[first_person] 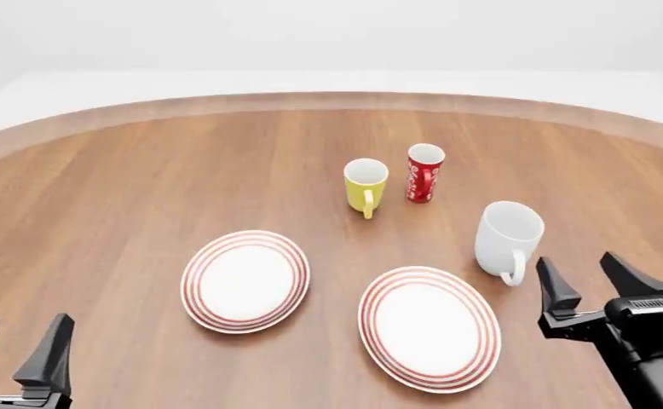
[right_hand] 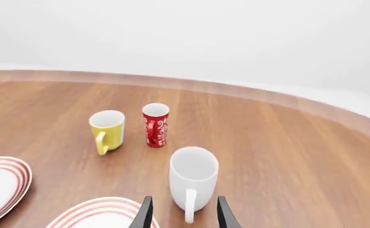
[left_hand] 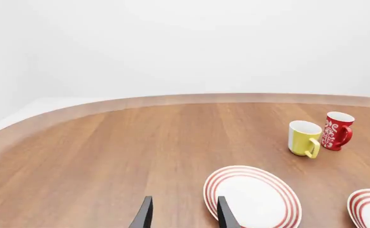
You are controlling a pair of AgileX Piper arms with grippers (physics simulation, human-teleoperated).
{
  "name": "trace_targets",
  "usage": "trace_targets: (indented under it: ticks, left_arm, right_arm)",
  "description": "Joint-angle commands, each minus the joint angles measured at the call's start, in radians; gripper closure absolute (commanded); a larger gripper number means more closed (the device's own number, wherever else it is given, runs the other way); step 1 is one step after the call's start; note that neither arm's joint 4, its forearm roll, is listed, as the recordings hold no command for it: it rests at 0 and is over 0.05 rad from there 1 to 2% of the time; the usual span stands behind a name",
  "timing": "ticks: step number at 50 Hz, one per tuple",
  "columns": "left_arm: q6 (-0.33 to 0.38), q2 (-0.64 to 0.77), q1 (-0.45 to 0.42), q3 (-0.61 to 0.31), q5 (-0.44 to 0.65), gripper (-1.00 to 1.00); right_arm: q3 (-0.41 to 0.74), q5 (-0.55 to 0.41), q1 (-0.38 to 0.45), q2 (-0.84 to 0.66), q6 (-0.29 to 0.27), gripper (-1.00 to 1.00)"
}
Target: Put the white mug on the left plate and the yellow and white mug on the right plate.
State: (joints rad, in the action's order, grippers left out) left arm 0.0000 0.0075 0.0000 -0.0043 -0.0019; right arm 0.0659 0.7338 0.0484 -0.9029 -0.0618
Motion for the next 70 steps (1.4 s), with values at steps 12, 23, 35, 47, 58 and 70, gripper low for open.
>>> trace_targets:
  ticks: [12, 23, 35, 47, 58, 70]
  left_arm:
    - [0.000, 0.000, 0.000, 0.000, 0.000, -1.00]
    - [0.000, 0.000, 0.000, 0.000, 0.000, -1.00]
    - [0.000, 0.000, 0.000, 0.000, 0.000, -1.00]
    - [0.000, 0.000, 0.000, 0.000, 0.000, -1.00]
    - [0.000, 0.000, 0.000, 0.000, 0.000, -1.00]
    - [0.000, 0.000, 0.000, 0.000, 0.000, -1.00]
  right_arm:
    - [0.031, 0.238, -0.017, -0.316, 0.028, -1.00]
    - [0.063, 0.371, -0.033, -0.543, 0.047, -1.00]
    - [0.077, 0.399, -0.038, -0.600, 0.062, -1.00]
    - [0.108, 0.431, -0.038, -0.685, 0.046, -1.00]
    - [0.136, 0.448, -0.030, -0.744, 0.049, -1.00]
    - [0.167, 0.470, -0.030, -0.829, 0.051, -1.00]
